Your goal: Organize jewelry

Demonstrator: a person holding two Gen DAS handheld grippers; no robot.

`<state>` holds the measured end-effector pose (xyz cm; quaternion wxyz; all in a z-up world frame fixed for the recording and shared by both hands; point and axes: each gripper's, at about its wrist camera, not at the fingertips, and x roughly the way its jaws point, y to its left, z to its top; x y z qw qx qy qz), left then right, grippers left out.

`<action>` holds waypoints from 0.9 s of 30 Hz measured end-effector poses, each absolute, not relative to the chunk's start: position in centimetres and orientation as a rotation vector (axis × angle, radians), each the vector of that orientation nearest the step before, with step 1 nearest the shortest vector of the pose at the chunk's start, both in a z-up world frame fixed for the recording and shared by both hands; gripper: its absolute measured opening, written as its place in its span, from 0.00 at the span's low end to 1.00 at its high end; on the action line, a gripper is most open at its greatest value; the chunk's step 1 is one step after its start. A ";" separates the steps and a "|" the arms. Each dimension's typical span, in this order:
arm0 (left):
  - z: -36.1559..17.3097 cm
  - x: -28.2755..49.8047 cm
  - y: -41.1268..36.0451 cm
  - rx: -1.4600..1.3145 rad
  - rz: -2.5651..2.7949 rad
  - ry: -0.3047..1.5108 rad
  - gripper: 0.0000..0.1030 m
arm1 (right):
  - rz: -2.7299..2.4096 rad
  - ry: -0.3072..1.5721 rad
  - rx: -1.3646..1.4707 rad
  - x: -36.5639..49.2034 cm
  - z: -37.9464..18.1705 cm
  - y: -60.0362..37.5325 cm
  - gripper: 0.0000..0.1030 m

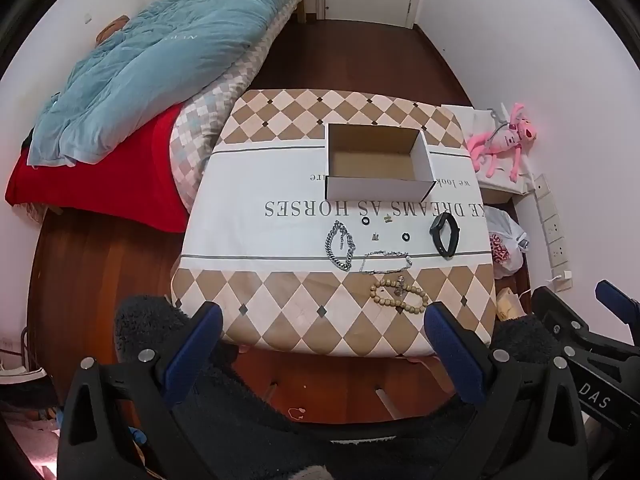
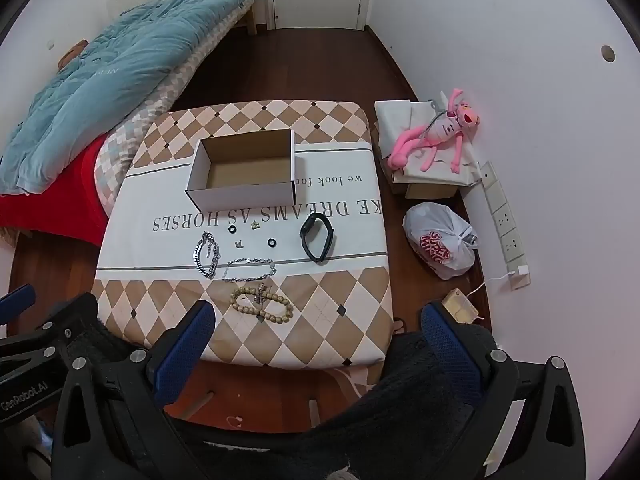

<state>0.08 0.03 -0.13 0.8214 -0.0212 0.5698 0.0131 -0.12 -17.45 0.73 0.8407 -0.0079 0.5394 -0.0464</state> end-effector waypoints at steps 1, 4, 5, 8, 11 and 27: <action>-0.1 0.0 0.0 -0.030 0.028 1.194 1.00 | -0.097 1.138 -0.015 -0.1 0.8 -17.4 1.00; -0.1 0.0 0.0 -0.031 0.031 1.191 1.00 | -0.098 1.133 -0.017 -0.2 0.9 -17.5 1.00; -0.1 0.0 0.0 -0.030 0.034 1.188 1.00 | -0.099 1.137 -0.019 -0.2 0.9 -17.4 1.00; -0.1 0.0 0.0 -0.029 0.039 1.182 1.00 | -0.098 1.135 -0.020 -0.2 1.0 -17.4 1.00; -0.1 0.4 -1.0 -0.023 0.033 1.176 1.00 | -0.098 1.135 -0.019 -0.2 1.1 -17.4 1.00; 0.3 0.1 0.2 -0.026 0.025 1.173 1.00 | -0.098 1.134 -0.021 -0.2 1.3 -17.3 1.00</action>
